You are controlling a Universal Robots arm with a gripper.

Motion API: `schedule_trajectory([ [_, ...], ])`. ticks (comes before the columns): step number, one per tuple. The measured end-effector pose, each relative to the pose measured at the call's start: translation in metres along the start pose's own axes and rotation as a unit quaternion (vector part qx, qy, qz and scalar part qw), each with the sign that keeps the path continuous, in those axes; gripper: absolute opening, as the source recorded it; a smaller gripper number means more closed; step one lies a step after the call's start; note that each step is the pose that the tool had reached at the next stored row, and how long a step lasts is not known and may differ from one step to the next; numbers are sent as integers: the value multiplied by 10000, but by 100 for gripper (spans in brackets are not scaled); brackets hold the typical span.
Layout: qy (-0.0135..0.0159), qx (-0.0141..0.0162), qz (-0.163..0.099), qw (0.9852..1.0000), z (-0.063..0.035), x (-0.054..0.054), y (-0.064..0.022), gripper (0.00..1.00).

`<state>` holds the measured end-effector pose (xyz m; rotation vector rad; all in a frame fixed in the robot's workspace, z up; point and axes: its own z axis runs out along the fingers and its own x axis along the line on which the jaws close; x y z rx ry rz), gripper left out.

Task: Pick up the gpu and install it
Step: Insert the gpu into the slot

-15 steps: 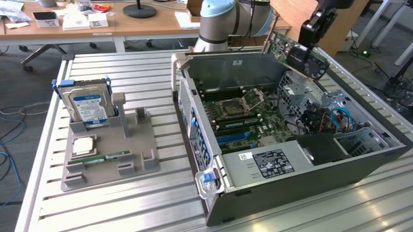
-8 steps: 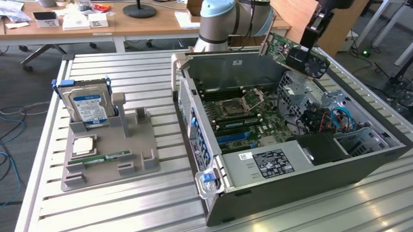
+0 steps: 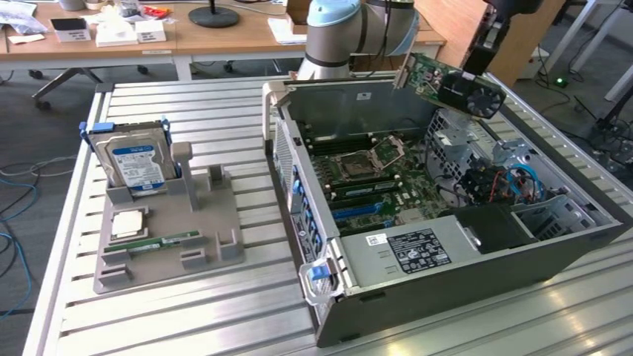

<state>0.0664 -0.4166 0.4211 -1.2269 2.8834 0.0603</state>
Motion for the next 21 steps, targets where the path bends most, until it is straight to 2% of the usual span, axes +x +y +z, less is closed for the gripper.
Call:
schedule_trajectory([
  [3,9,-6,-275,9996,1,0,0,26],
  [6,18,-12,-545,9985,2,0,0,26],
  [11,32,-22,-998,9950,4,0,0,26],
  [16,47,-32,-1452,9894,6,0,0,26],
  [21,62,-42,-1900,9818,8,0,0,26],
])
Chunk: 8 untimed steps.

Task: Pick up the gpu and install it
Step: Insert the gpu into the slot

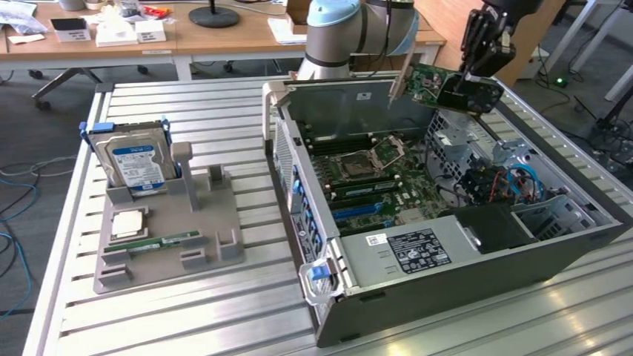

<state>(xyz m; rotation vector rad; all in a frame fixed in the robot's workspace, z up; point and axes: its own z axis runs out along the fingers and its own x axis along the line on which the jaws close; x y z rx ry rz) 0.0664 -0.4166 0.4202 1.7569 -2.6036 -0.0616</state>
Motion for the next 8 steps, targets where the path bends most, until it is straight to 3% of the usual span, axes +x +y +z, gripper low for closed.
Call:
schedule_trajectory([
  [4,12,-8,-365,9993,2,0,0,26],
  [8,23,-16,-724,9974,4,0,0,26],
])
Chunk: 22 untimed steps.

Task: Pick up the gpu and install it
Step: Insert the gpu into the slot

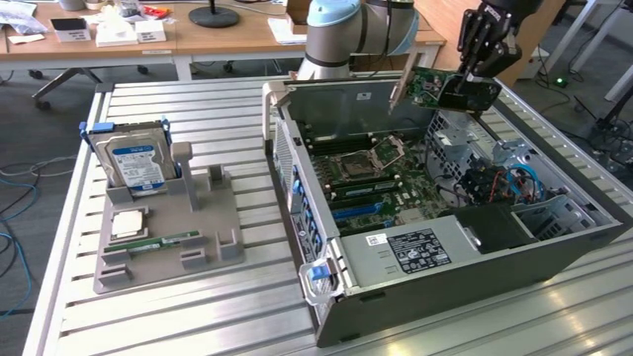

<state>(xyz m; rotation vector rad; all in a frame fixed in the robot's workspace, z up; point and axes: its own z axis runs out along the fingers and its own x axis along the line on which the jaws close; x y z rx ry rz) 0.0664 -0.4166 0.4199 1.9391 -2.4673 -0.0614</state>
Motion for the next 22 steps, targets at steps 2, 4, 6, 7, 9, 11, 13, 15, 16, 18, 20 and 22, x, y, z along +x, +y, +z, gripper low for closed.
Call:
schedule_trajectory([
  [2,5,-3,-137,9999,0,0,0,26],
  [4,6,-3,-147,9999,0,0,0,26],
  [6,5,-3,-147,9999,0,0,0,26],
  [7,5,-3,-147,9999,0,0,0,26],
  [9,5,-3,-158,9999,0,0,0,26],
  [11,6,-3,-213,9998,2,0,0,26],
  [13,8,-3,-259,9997,1,0,0,26],
  [15,9,-3,-261,9997,1,0,0,26],
  [16,8,-3,-261,9997,1,0,0,26],
  [18,8,-3,-261,9997,1,0,0,26],
  [20,8,-3,-261,9997,1,0,0,26],
  [22,8,-3,-261,9997,1,0,0,26],
])
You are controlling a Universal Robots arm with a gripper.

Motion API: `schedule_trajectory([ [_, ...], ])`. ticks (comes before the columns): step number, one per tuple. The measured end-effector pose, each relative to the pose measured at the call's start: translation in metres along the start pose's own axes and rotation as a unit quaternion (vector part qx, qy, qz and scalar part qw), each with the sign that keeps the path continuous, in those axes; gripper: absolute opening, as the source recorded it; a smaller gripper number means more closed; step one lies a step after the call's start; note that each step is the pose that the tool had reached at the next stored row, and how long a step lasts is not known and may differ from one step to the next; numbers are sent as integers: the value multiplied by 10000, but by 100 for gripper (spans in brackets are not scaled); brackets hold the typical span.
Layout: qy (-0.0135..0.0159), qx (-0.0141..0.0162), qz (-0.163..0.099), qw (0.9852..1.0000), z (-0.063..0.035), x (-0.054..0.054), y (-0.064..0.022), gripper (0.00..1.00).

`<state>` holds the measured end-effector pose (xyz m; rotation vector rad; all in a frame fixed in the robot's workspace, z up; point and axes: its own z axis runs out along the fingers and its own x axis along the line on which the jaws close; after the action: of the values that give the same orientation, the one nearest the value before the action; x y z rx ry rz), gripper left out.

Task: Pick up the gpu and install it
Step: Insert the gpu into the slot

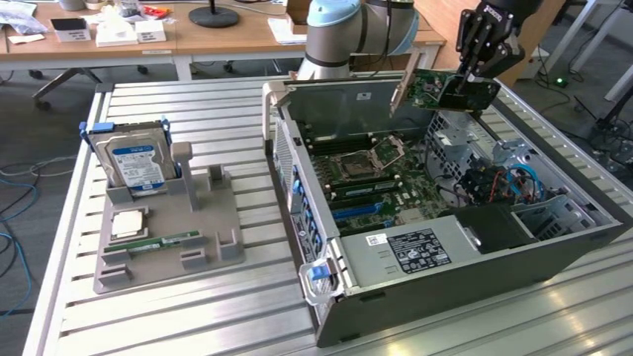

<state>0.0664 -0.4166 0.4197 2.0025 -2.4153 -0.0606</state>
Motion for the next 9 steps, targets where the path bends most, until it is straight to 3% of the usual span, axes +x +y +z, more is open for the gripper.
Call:
schedule_trajectory([
  [5,8,-6,-281,9996,4,0,0,26],
  [9,20,-14,-622,9981,8,0,0,26],
])
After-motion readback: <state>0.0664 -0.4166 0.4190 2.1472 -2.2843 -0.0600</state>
